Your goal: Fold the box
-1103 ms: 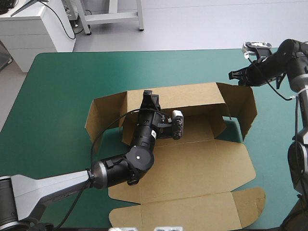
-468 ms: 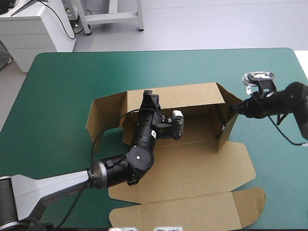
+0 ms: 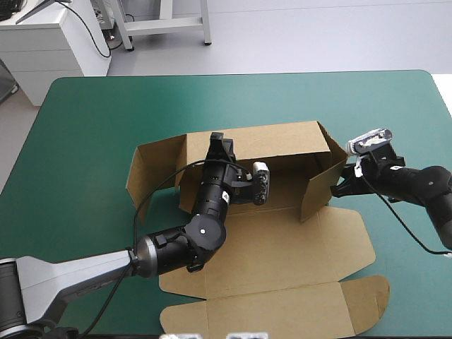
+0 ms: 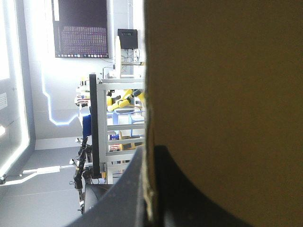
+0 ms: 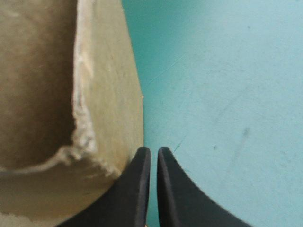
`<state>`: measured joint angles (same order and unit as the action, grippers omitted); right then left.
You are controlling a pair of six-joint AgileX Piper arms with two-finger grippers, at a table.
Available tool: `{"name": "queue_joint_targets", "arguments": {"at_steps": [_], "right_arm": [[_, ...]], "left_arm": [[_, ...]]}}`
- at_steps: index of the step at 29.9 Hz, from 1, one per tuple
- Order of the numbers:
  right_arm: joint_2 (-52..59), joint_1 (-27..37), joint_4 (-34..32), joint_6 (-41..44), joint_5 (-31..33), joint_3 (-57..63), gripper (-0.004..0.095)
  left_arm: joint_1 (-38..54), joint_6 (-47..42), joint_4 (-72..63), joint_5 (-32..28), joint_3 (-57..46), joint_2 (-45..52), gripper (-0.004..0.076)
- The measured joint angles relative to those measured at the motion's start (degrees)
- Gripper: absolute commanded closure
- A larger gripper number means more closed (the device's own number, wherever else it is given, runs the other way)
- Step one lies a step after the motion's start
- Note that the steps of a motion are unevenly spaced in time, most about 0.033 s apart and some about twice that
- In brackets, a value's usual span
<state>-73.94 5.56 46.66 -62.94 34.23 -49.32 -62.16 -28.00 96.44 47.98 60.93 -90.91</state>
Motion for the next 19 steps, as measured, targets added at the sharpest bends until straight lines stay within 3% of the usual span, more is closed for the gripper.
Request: {"name": "queue_joint_targets", "arguments": {"at_steps": [3,6,12,19], "right_arm": [[0.0,0.0,0.1,-3.4,2.8,0.0,0.0448],[0.0,0.0,-0.1,-5.9,6.1,-0.1,0.0282],[0.1,0.0,0.3,-12.0,9.8,-0.7,0.0252],[-1.5,0.0,6.8,-17.7,9.5,-0.8,0.0253]], "left_arm": [[0.0,0.0,0.0,0.0,0.0,0.0,0.0731],[0.0,0.0,0.0,0.0,0.0,0.0,0.0731],[0.0,0.0,0.0,0.0,0.0,0.0,0.0731],[0.0,0.0,0.0,-0.1,0.0,0.0,0.0731]]}}
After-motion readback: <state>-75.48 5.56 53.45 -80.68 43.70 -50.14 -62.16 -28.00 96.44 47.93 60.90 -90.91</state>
